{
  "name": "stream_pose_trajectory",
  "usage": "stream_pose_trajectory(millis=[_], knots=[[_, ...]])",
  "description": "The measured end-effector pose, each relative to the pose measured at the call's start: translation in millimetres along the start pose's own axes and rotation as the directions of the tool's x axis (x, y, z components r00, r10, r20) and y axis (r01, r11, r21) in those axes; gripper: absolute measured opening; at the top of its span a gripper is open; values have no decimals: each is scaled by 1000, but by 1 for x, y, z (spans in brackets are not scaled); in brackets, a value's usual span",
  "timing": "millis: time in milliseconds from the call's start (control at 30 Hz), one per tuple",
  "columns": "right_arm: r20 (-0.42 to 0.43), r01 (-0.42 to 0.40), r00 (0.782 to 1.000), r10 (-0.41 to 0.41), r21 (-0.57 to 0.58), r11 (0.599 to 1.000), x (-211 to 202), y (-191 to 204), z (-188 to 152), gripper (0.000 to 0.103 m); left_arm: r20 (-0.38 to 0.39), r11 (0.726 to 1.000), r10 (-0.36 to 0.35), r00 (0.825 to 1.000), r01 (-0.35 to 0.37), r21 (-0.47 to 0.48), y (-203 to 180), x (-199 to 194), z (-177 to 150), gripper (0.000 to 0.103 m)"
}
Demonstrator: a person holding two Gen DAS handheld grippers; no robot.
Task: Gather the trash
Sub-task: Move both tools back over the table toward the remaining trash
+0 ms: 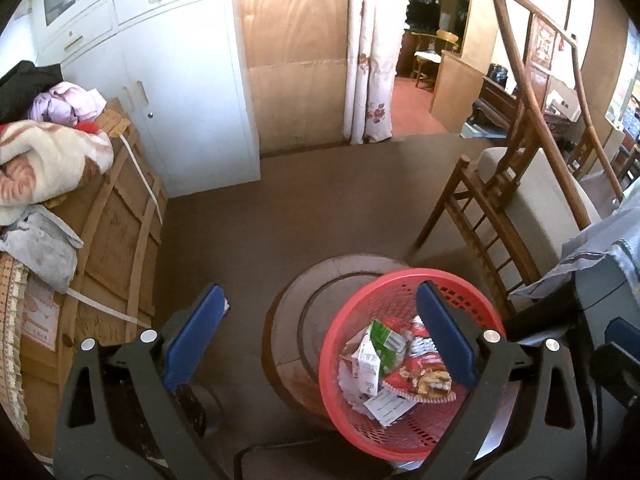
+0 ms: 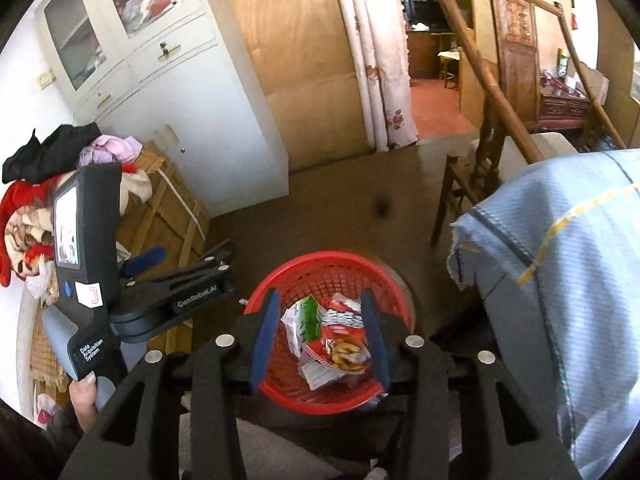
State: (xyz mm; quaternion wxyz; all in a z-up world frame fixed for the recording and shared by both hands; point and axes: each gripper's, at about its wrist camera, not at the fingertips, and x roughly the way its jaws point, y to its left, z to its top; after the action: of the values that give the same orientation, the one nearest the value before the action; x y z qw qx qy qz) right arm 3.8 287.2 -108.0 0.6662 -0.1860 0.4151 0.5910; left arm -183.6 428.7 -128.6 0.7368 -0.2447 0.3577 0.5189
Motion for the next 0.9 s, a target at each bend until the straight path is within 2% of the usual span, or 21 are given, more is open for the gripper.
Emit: stream_pose_trajectory(millis=[300,433,533,700,800,900], knots=[[124,62,990,-65,33,998,-56,-9,-13,52,100,997,-65,993,61,39,-15,-46,0,95],[201,96,974,-105,53,994,-92,-9,-28,55,182,994,-98,978,86,73,-26,-79,-2,96],[252,126,958,-139,67,990,-119,-7,-40,57,242,988,-136,961,113,106,-34,-106,-6,96],[359,184,909,-212,111,977,-174,-1,-69,62,323,970,-219,921,170,171,-48,-151,-18,96],[422,218,868,-262,150,964,-208,-2,-92,66,350,951,-288,891,223,214,-56,-178,-27,96],[478,251,820,-316,196,948,-242,-3,-119,70,356,920,-374,856,295,258,-62,-203,-36,96]])
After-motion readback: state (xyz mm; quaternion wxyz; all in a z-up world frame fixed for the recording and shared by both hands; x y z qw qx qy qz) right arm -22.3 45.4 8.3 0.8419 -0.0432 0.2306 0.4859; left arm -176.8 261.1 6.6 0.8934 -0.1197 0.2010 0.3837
